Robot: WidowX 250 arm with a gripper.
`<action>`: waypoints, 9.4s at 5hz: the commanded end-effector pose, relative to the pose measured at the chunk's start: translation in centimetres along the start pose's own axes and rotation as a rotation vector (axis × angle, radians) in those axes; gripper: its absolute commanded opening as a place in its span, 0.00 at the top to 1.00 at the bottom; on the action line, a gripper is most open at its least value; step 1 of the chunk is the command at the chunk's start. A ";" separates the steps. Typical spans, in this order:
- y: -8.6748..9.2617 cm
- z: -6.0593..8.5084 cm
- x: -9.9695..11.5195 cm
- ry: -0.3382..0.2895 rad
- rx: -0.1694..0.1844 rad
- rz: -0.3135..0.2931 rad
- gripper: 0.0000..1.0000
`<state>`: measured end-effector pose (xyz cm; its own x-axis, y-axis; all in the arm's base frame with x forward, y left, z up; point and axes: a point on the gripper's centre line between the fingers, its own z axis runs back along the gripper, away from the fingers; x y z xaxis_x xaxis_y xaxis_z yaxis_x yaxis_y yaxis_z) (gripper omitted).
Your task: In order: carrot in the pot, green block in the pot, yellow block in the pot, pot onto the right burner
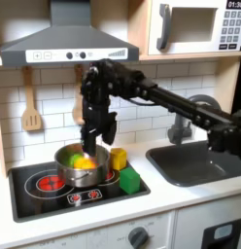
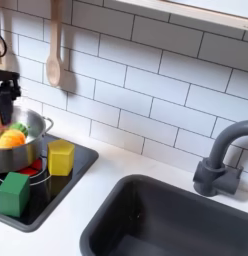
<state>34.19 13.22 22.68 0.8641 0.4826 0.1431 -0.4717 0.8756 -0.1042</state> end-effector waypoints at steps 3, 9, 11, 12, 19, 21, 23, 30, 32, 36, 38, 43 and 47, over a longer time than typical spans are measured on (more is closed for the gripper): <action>-3.0 -1.4 -3.3 0.032 0.024 -0.081 0.00; -1.5 -1.0 -8.3 0.076 0.048 -0.208 0.00; -1.6 -1.8 -8.9 0.096 0.040 -0.242 0.00; -1.9 -2.5 -8.9 0.105 0.038 -0.251 0.00; -2.3 -7.8 -7.4 0.138 0.017 -0.232 0.00; -2.4 -8.2 -6.8 0.135 0.034 -0.251 0.00; -2.3 -8.3 -6.9 0.123 0.032 -0.249 1.00; -1.1 -1.0 -7.4 0.034 -0.025 -0.182 1.00; -0.1 -0.1 -6.3 0.036 -0.030 -0.151 1.00; -1.0 -0.1 -0.7 0.026 -0.022 -0.131 1.00; -0.9 -0.2 0.8 -0.030 0.008 -0.111 1.00; 1.5 -1.9 2.3 -0.021 0.008 -0.070 1.00; 1.5 -5.1 3.7 0.024 0.008 -0.071 0.25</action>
<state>37.42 16.40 18.44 0.8968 0.4221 0.1323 -0.4142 0.9063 -0.0840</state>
